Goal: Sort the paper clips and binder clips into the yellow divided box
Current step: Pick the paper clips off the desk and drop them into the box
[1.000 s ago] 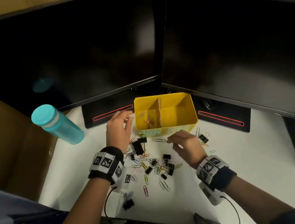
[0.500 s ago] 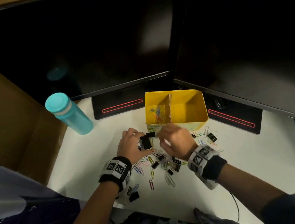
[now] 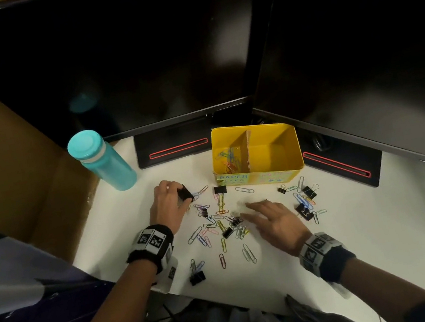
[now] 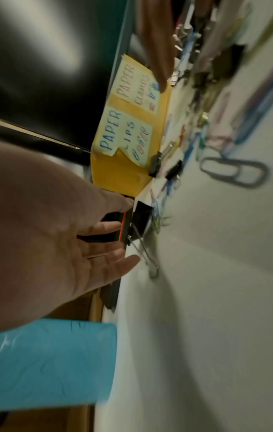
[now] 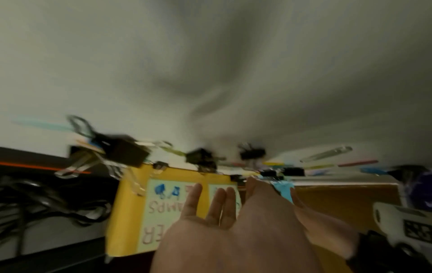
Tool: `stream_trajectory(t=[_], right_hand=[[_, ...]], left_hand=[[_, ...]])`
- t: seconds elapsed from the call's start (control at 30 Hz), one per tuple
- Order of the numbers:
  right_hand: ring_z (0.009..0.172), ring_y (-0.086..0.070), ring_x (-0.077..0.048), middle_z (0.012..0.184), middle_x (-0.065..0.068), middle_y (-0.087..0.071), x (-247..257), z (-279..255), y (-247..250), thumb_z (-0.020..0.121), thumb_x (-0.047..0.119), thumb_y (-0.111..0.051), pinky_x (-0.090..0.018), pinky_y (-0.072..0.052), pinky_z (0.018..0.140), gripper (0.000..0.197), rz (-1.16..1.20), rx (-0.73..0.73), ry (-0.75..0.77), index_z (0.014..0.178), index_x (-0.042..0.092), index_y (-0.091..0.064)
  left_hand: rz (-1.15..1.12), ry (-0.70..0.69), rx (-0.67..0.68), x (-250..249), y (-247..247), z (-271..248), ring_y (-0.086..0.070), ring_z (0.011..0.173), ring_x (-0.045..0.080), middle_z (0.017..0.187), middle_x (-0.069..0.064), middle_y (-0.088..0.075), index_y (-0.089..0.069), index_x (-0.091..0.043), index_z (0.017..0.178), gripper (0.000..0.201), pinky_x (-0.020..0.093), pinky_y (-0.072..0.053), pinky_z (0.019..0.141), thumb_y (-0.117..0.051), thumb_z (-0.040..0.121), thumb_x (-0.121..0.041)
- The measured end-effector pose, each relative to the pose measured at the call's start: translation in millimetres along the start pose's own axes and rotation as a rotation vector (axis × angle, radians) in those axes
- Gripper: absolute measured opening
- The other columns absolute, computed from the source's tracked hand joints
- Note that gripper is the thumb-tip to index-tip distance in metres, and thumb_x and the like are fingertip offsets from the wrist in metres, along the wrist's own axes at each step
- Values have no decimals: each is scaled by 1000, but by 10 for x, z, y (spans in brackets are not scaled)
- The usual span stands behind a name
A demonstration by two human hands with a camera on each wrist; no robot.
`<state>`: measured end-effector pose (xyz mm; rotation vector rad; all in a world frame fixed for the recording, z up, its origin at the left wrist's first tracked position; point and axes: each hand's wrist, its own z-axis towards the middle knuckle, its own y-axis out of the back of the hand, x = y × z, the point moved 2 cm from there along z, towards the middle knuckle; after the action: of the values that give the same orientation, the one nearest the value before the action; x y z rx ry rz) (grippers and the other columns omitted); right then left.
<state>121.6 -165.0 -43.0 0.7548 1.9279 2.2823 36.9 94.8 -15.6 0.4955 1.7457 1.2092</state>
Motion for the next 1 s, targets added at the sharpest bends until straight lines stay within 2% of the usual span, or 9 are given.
stream_trajectory(t=[0.1, 0.23, 0.43, 0.6, 0.63, 0.7, 0.8, 0.93, 1.0], right_hand=[[81, -61, -19, 99, -5, -67, 214, 178, -51, 82, 23, -67, -31, -55, 56, 27, 56, 36, 18, 108, 16, -63], [61, -58, -22, 77, -5, -60, 293, 270, -105, 84, 19, -60, -30, -50, 41, 9, 75, 66, -58, 82, 11, -63], [60, -59, -24, 80, -7, -61, -10, 156, 98, 77, 11, -68, -37, -52, 44, 4, 108, 7, -202, 79, 10, -65], [72, -59, -21, 89, -5, -62, 99, 227, 74, 80, 35, -66, -35, -53, 53, 27, 110, 122, -206, 99, 16, -64], [74, -59, -23, 90, -6, -61, 163, 249, 33, 81, 33, -65, -35, -53, 55, 25, 105, 162, -210, 100, 17, -64], [73, -60, -27, 90, -7, -60, 234, 283, -24, 81, 22, -63, -34, -53, 56, 17, 105, 185, -234, 96, 14, -64], [69, -60, -25, 85, -6, -60, 160, 266, -21, 79, 13, -64, -34, -52, 55, 10, 148, 122, -331, 89, 11, -65], [69, -61, -27, 87, -10, -62, -104, 213, 58, 78, 8, -69, -39, -55, 57, 9, 176, -36, -506, 87, 8, -68], [67, -62, -28, 84, -12, -64, -118, 233, 100, 75, 11, -75, -39, -54, 59, 12, 227, -50, -493, 85, 6, -71]], left_hand=[[47, -109, -9, 8, 17, -71, -48, 99, 22, 107, 7, -51, -57, -14, 101, 35, 35, -53, 65, -75, 75, -29], [66, -208, 267, -151, -129, -219, -50, 99, 16, 107, 1, -53, -58, -19, 114, 42, 37, -54, 75, -72, 77, -33], [106, -219, 254, -196, -260, -307, -60, 91, 23, 107, 7, -57, -64, -9, 105, 19, 34, -53, 76, -60, 87, -13], [85, -235, 239, -120, -200, -328, -61, 95, 22, 110, 7, -60, -65, -5, 103, 16, 18, -43, 77, -53, 92, -8], [63, -220, 208, -86, -159, -337, -61, 95, 23, 109, 7, -60, -64, -6, 103, 16, 20, -45, 77, -53, 91, -8], [58, -201, 100, -25, -62, -374, -60, 92, 22, 110, 7, -59, -63, -9, 104, 17, 33, -54, 74, -59, 88, -13], [41, -208, 33, -18, 118, -504, -57, 83, 15, 102, 0, -56, -62, -17, 96, 24, 30, -52, 64, -69, 80, -34], [123, -165, 504, -80, 140, -717, -54, 75, 11, 83, -9, -58, -59, -26, 85, 49, 28, -46, 63, -73, 57, -64], [241, -178, 660, -96, 55, -805, -52, 75, 12, 79, -10, -55, -59, -24, 85, 52, 26, -40, 59, -77, 53, -61]])
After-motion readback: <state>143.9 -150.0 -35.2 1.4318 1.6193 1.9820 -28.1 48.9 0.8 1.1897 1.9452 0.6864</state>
